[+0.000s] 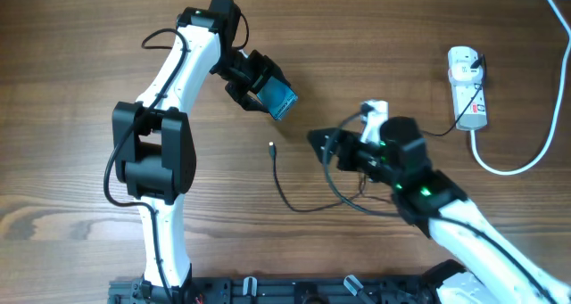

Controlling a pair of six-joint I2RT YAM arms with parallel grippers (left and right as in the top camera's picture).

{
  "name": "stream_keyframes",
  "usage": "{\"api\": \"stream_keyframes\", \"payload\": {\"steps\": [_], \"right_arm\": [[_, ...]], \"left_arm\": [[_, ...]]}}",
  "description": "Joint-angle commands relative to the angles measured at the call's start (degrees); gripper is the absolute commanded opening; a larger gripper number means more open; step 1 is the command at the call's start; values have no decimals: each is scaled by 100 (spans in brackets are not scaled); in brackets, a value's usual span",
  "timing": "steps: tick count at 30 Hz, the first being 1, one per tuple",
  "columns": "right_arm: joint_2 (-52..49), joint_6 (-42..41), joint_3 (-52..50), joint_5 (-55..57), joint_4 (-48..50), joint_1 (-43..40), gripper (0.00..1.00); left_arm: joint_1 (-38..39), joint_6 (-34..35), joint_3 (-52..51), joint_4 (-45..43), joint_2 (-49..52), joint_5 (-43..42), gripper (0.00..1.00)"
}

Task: Plug charger to phone and switch on socket
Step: 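Grasp the phone's edge with the right gripper beside the left gripper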

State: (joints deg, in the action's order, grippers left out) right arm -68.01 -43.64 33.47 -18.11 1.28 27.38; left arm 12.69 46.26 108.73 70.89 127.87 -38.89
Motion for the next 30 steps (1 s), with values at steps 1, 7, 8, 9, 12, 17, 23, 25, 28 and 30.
{"api": "stream_keyframes", "payload": {"steps": [1, 7, 8, 9, 12, 17, 23, 25, 28, 30], "right_arm": [[-750, -181, 608, 376, 188, 173, 95], [-1862, -138, 1585, 444, 188, 404, 95], [-2072, -138, 1768, 446, 190, 452, 95], [-2221, -136, 1904, 459, 186, 487, 95], [-2590, -146, 2212, 461, 177, 560, 95], [-2933, -153, 2430, 546, 168, 621, 95], [-3049, -157, 2430, 789, 170, 623, 91], [-3086, -177, 2430, 846, 175, 621, 91], [-3145, -313, 2430, 831, 179, 621, 82], [-3182, -345, 2430, 798, 212, 623, 75]], "left_arm": [[-4, 70, 136, -4, 26, -90, 4], [-4, 70, 136, -9, 26, -90, 4], [-4, 70, 136, -9, 26, -90, 4], [-4, 70, 136, -9, 26, -90, 4], [-7, 70, 136, -7, 26, -90, 4], [-7, 70, 136, -9, 26, -90, 4], [-4, 70, 136, -9, 26, -92, 4], [-7, 70, 136, -9, 26, -92, 4], [-4, 72, 136, -7, 26, -92, 4], [-4, 72, 136, -7, 26, -92, 4]]}}
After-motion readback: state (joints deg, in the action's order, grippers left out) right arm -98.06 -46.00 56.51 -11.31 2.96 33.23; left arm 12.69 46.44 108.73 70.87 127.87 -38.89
